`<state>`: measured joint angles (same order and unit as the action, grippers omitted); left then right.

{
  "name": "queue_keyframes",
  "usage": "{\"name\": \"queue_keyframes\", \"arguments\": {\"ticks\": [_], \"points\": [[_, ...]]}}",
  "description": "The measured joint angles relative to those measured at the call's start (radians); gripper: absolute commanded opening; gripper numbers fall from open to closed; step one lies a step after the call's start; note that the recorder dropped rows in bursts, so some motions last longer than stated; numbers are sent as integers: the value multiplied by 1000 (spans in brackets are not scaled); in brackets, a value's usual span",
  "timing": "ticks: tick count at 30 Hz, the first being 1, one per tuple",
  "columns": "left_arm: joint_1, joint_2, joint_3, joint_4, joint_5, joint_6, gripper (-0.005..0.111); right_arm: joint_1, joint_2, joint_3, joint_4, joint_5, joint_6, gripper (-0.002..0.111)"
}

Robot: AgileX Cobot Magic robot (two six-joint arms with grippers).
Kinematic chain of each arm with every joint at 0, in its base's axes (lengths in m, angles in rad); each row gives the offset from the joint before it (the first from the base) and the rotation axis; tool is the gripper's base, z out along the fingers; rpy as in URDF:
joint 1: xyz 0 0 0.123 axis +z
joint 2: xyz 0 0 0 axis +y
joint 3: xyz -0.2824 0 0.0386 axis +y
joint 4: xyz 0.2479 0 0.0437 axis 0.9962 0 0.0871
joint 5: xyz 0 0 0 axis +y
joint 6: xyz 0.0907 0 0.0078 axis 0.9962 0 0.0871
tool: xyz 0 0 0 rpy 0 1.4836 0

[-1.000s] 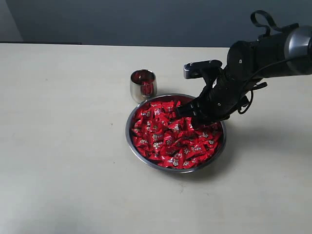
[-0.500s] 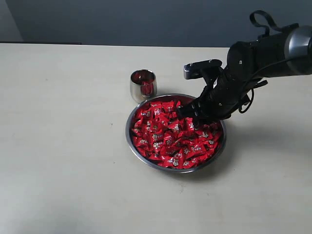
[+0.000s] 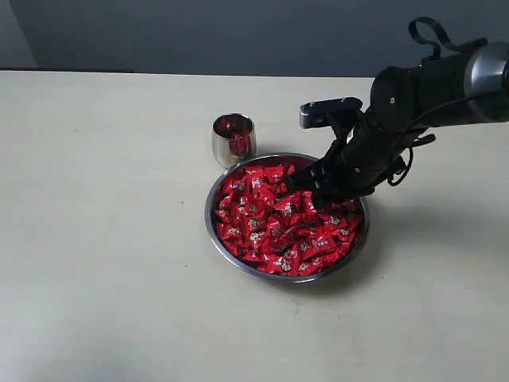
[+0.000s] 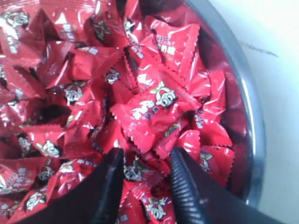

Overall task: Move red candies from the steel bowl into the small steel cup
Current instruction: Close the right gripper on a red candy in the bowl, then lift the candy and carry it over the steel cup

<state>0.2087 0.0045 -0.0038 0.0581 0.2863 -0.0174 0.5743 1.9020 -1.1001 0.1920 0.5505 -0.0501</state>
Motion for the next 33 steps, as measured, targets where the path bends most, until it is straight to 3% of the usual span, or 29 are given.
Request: {"name": "queue_keyframes", "arguments": {"ticks": [33], "points": [[0,0,0,0,0,0,0,0,26,0,208,-2,-130,34]]}}
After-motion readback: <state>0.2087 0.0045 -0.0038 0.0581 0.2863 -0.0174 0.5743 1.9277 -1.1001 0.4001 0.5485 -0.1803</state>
